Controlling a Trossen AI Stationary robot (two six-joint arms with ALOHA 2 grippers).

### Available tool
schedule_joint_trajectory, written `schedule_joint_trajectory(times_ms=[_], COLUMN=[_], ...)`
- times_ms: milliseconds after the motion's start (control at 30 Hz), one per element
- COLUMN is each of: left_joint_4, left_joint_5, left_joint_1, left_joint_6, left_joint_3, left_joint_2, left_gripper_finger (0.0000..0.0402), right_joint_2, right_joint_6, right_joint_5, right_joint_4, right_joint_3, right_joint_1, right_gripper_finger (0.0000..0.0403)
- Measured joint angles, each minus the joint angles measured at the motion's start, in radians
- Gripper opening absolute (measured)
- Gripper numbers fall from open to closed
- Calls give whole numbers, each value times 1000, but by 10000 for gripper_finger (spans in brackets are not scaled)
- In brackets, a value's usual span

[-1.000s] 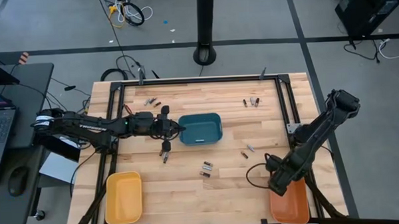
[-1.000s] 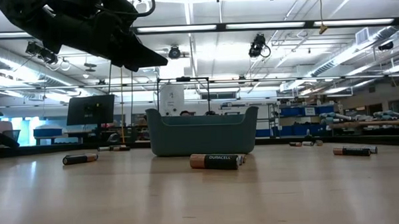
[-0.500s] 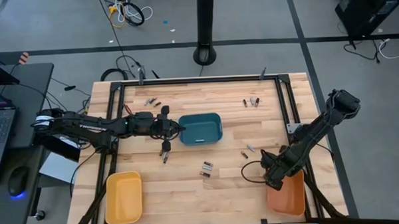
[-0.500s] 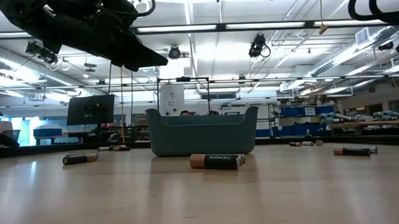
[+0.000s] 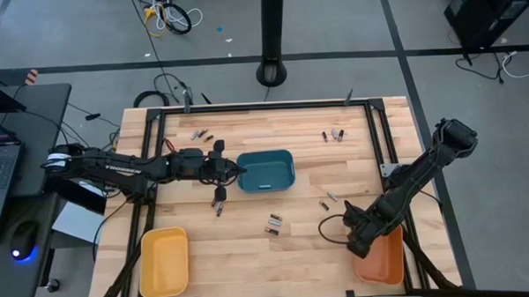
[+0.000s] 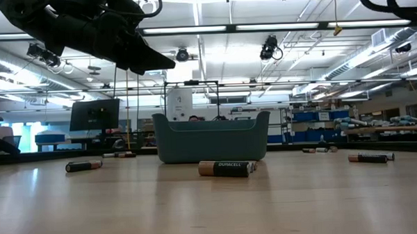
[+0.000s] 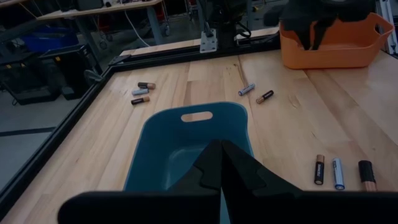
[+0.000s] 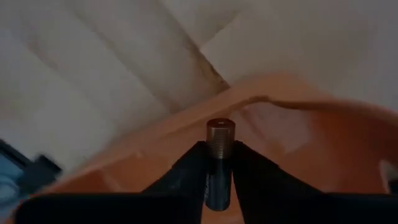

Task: Sort batteries
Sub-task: Put the large black battery into the orange bin, then put the black battery into the yellow bin

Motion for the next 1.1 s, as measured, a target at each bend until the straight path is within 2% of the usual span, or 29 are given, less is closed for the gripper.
schedule_joint_trajectory(times_ms=[167,300,433,600,633,800,967,1100], left_joint_4=[-2,-2,-2,-1,-1,-3,-12,-12], left_joint_5=[0,0,0,0,0,0,0,0], left_joint_1=[0,0,0,0,0,0,0,0], left_joint_6=[-6,-7,-7,-7,-7,-7,-6,-6], left_joint_3=[0,0,0,0,0,0,0,0], left_joint_2=[0,0,0,0,0,0,0,0], left_gripper_finger=[10,10,10,10,10,10,10,10], right_joint_2=[0,0,0,-1,0,46,101,105], right_joint_6=[75,77,58,-20,-34,-81,-224,-259], right_joint_5=[-4,-15,-19,41,51,46,3,-19], right_joint_4=[76,145,104,158,167,170,236,274], right_joint_3=[0,4,66,97,95,77,76,76], right_joint_1=[23,36,48,53,53,32,6,-8], right_gripper_finger=[161,176,132,23,13,25,8,14])
